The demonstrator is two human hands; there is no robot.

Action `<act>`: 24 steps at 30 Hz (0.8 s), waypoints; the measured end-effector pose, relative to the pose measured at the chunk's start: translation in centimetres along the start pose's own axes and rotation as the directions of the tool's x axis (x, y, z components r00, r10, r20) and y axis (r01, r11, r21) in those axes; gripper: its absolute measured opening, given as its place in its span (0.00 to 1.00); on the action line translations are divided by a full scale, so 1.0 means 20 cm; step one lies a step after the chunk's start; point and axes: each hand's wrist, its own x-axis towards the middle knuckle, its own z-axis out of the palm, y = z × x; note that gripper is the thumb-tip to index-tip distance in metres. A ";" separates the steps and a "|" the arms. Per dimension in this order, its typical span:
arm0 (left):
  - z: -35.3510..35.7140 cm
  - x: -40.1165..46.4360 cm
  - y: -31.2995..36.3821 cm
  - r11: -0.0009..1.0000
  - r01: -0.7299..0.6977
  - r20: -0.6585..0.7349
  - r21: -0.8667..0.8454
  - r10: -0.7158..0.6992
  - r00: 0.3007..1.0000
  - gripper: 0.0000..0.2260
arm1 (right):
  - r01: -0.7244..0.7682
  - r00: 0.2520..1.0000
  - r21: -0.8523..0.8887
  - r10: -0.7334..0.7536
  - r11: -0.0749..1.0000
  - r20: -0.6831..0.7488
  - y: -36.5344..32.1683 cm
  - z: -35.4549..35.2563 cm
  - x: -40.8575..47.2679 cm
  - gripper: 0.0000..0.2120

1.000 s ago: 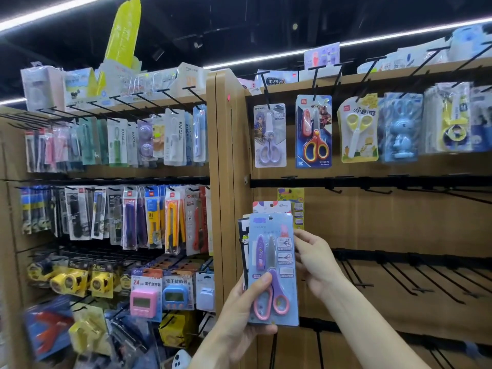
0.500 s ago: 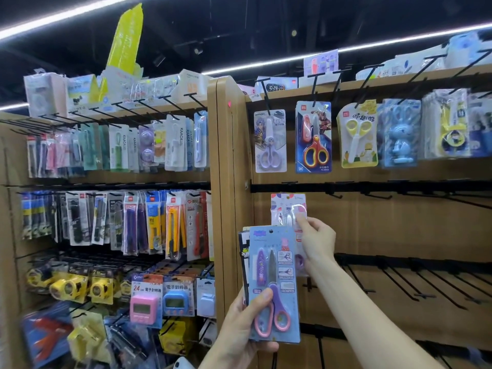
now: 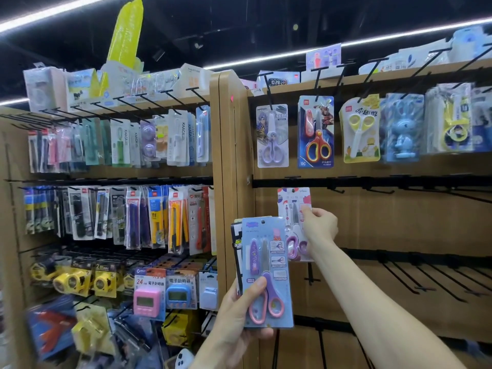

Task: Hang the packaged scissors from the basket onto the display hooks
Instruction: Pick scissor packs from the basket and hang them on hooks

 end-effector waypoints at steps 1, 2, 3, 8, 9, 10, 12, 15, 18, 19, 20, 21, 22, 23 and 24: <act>0.00 0.00 0.00 1.000 -0.002 -0.005 -0.003 0.002 1.000 0.37 | -0.005 1.000 -0.009 0.005 1.000 0.001 0.00 0.01 0.02 0.13; 0.00 0.00 0.01 1.000 -0.007 -0.012 -0.003 0.007 1.000 0.34 | -0.018 1.000 -0.017 0.018 1.000 -0.001 0.00 0.02 0.04 0.13; 0.01 -0.01 0.01 1.000 -0.014 -0.021 0.001 0.014 1.000 0.31 | -0.037 0.999 -0.026 0.037 0.999 -0.010 0.00 0.03 0.06 0.12; 0.02 -0.04 0.04 0.997 -0.071 -0.058 0.034 0.073 0.996 0.25 | -0.136 0.991 -0.087 0.136 0.987 -0.002 -0.02 0.07 0.18 0.15; 0.02 -0.05 0.05 0.996 -0.080 -0.060 0.033 0.082 0.995 0.25 | -0.156 0.988 -0.094 0.157 0.983 0.005 -0.01 0.07 0.20 0.17; 0.02 -0.05 0.05 0.996 -0.087 -0.061 0.032 0.089 0.994 0.25 | -0.172 0.985 -0.098 0.173 0.980 -0.002 0.00 0.06 0.22 0.21; 0.01 -0.06 0.07 0.994 -0.099 -0.064 0.036 0.101 0.993 0.24 | -0.159 0.987 -0.153 0.154 0.975 -0.047 0.05 0.05 0.25 0.26; 0.00 -0.07 0.07 0.993 -0.109 -0.073 0.041 0.112 0.991 0.22 | 0.040 0.996 -0.178 -0.052 0.983 -0.066 0.05 -0.03 0.10 0.23; 0.00 -0.05 0.07 0.991 -0.118 -0.079 0.065 0.123 0.989 0.21 | 0.121 0.981 0.069 -0.130 0.990 0.143 0.02 -0.16 -0.27 0.18; 0.01 -0.05 0.07 0.990 -0.122 -0.078 0.075 0.128 0.989 0.21 | 0.129 0.958 0.118 -0.154 0.985 0.240 0.02 -0.20 -0.38 0.19; 0.01 -0.04 0.06 0.988 -0.127 -0.076 0.086 0.133 0.988 0.21 | 0.148 0.926 0.134 -0.185 0.980 0.330 0.02 -0.23 -0.47 0.20; 0.02 -0.03 0.05 0.987 -0.130 -0.075 0.096 0.137 0.988 0.21 | 0.161 0.898 0.125 -0.198 0.979 0.394 0.03 -0.24 -0.53 0.21; 0.03 -0.03 0.04 0.986 -0.133 -0.075 0.102 0.141 0.987 0.21 | 0.161 0.882 0.108 -0.193 0.981 0.430 0.05 -0.25 -0.57 0.20; 0.04 -0.03 0.04 0.985 -0.134 -0.078 0.105 0.143 0.987 0.21 | 0.154 0.878 0.091 -0.178 0.984 0.444 0.07 -0.25 -0.58 0.18; 0.05 -0.02 0.03 0.986 -0.132 -0.088 0.103 0.141 0.986 0.21 | 0.138 0.880 0.089 -0.163 0.986 0.445 0.08 -0.25 -0.58 0.16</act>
